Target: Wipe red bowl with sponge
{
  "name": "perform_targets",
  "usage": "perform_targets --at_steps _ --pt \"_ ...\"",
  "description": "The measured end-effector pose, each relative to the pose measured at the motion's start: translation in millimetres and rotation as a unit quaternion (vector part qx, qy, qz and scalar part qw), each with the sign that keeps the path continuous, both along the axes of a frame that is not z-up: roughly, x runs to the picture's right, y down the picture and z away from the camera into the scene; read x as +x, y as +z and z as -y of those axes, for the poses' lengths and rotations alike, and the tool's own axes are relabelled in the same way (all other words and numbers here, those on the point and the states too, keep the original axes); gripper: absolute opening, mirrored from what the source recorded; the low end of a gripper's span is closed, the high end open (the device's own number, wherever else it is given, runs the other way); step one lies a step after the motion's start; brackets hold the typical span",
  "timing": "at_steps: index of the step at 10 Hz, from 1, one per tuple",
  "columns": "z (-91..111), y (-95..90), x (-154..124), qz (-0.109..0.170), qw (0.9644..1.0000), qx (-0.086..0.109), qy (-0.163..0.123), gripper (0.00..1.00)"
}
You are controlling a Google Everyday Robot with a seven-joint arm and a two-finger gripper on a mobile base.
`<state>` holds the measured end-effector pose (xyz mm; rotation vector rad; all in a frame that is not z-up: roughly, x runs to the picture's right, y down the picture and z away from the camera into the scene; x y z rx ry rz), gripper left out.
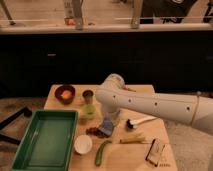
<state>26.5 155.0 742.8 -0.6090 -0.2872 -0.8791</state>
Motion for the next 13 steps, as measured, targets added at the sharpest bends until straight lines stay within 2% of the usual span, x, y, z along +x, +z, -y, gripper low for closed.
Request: perform_targets --at_steps 7,8,10,13 --pt "-0.3 0.9 -0.8 -0.001 1.0000 -0.001 0.002 0.00" --pt "-3.7 1.7 1.6 -0.008 0.9999 -0.002 0.010 0.00" --pt "-5.6 11.1 6.0 -0.017 0.9997 -0.001 0.019 0.00" --pt "13.4 33.7 3.3 -0.020 0.9996 0.002 0.020 0.00"
